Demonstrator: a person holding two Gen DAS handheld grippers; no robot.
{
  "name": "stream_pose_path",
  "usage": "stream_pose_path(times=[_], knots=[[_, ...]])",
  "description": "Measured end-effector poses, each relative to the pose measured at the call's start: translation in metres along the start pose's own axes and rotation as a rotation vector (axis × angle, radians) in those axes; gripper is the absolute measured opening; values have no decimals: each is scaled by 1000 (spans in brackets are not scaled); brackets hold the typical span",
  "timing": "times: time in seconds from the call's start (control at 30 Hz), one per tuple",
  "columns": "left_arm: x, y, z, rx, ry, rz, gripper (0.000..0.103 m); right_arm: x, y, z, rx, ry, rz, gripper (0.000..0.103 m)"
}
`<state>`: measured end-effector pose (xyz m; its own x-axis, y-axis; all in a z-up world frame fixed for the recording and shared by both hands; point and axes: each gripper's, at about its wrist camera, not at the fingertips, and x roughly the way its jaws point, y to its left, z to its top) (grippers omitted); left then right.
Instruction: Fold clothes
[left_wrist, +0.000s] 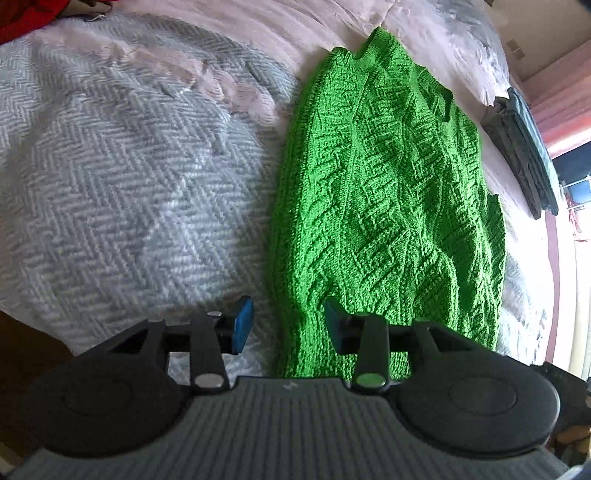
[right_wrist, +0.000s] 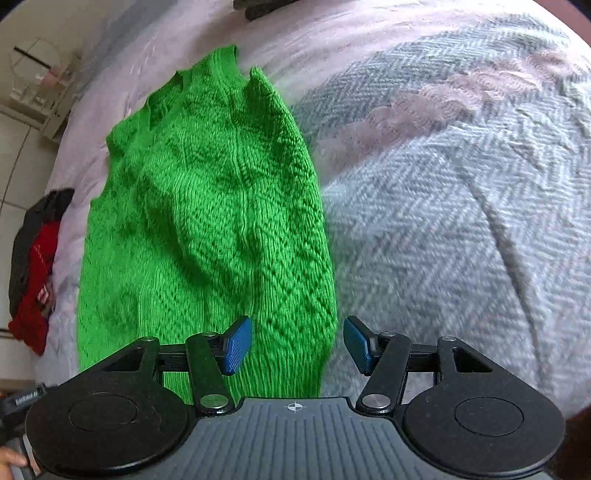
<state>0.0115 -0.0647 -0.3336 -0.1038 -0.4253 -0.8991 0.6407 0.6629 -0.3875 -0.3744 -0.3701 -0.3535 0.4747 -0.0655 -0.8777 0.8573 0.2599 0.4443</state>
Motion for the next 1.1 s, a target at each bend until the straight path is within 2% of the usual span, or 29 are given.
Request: stream_pose_path(times=[0.17,0.2,0.23,0.27,0.33,0.37,0.43,0.5,0.57,0.63,0.67,0.73,0.8,0.83,0.9,0.97,1.03,1.1], knots=[[16,3,2,-12,11,-45,38,23,-10,3,58,-5,40,58],[20,4,2,-18,13,-45,38,25,-9,3,57,-3,46,46],[24,5,3,-22,19,-55,37,27,-7,2,46,-1,53,28],[26,5,4,-26,18,-66,36,29,-4,2,30,3,56,15],[28,3,6,-10,14,-73,19,26,3,0,-24,-13,42,13],[27,1,6,7,5,-67,6,20,6,-1,-45,-32,42,11],[24,-2,6,43,-12,-56,6,3,9,-2,-74,-81,48,10],[17,-4,3,85,-47,-45,6,-7,3,-4,-88,-114,14,10],[16,1,-1,105,-67,-24,8,0,-11,-7,-69,-97,-42,9],[23,10,-6,93,-59,-11,8,16,-24,-7,-3,-46,-52,10],[23,10,-4,92,-56,-12,8,19,-25,-6,8,-29,-53,11],[21,4,1,122,-50,-4,10,16,-18,-1,-17,-12,-52,31],[17,-4,8,162,-37,9,17,5,-12,2,-65,-14,-67,67],[13,-6,13,161,-43,0,17,-1,-11,3,-92,-33,-73,72],[4,-7,21,143,-82,0,26,-13,-8,12,-119,-83,-47,72],[1,-5,35,98,-112,-27,30,-15,-5,26,-111,-117,-21,72],[9,-7,54,64,-128,-40,34,-5,-2,45,-98,-137,3,72],[25,-13,74,28,-107,-36,35,12,1,66,-98,-158,-5,71]])
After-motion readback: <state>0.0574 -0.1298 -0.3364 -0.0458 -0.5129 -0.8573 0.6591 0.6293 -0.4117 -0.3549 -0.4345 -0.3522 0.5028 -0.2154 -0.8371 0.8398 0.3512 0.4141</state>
